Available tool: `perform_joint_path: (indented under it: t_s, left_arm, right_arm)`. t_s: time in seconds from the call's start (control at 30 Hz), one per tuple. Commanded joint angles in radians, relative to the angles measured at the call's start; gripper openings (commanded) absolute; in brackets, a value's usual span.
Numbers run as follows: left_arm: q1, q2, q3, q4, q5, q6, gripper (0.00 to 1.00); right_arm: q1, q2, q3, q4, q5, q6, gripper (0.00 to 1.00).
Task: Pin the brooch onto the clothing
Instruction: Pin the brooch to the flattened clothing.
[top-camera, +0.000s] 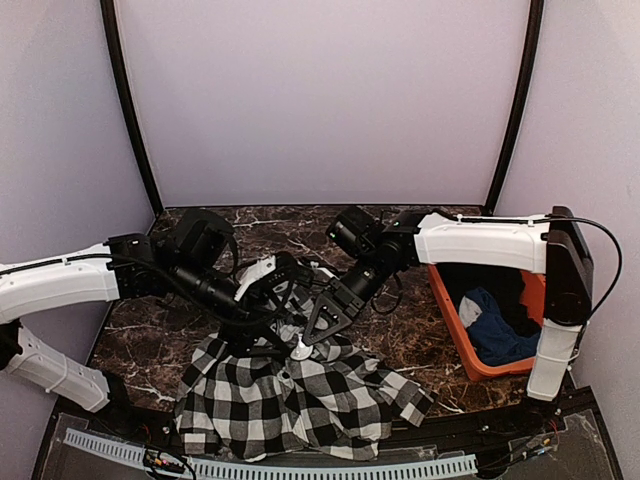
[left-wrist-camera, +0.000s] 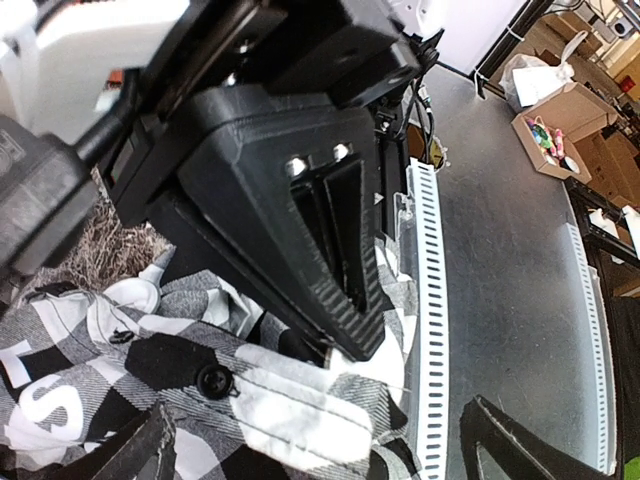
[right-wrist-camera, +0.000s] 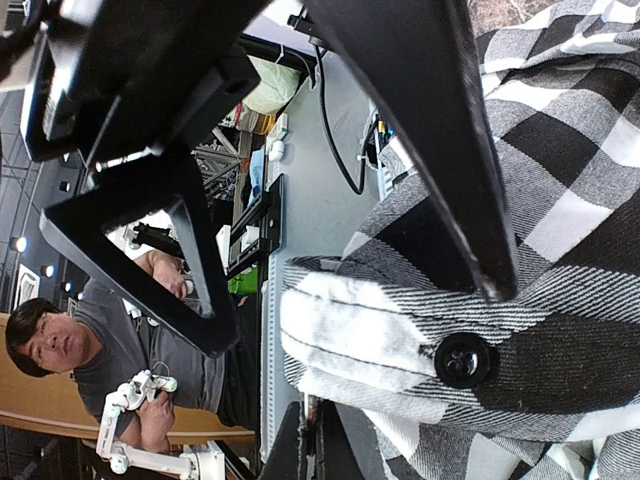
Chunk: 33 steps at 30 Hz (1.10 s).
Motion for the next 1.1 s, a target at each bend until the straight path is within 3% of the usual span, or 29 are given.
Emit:
perform_joint_path:
  t_s: [0.0, 0.2, 0.63, 1.07]
  left_arm:
    - [0.029, -0.03, 0.01, -0.015, 0.066, 0.031, 0.99]
    - [0.048, 0.012, 0.033, -0.015, 0.059, 0.029, 0.98]
    - [0.048, 0.092, 0.068, -0.016, 0.051, 0.024, 0.87]
    - [0.052, 0.112, 0.076, -0.017, 0.063, 0.023, 0.86]
  right_arm:
    - [0.006, -0.015, 0.004, 0.009, -0.032, -0.019, 0.0]
    - [0.007, -0.015, 0.006, 0.009, -0.032, -0.019, 0.0]
    - [0.007, -0.02, -0.001, 0.008, -0.029, -0.017, 0.0]
    - [0.008, -0.023, -0.008, 0.009, -0.023, -0.018, 0.0]
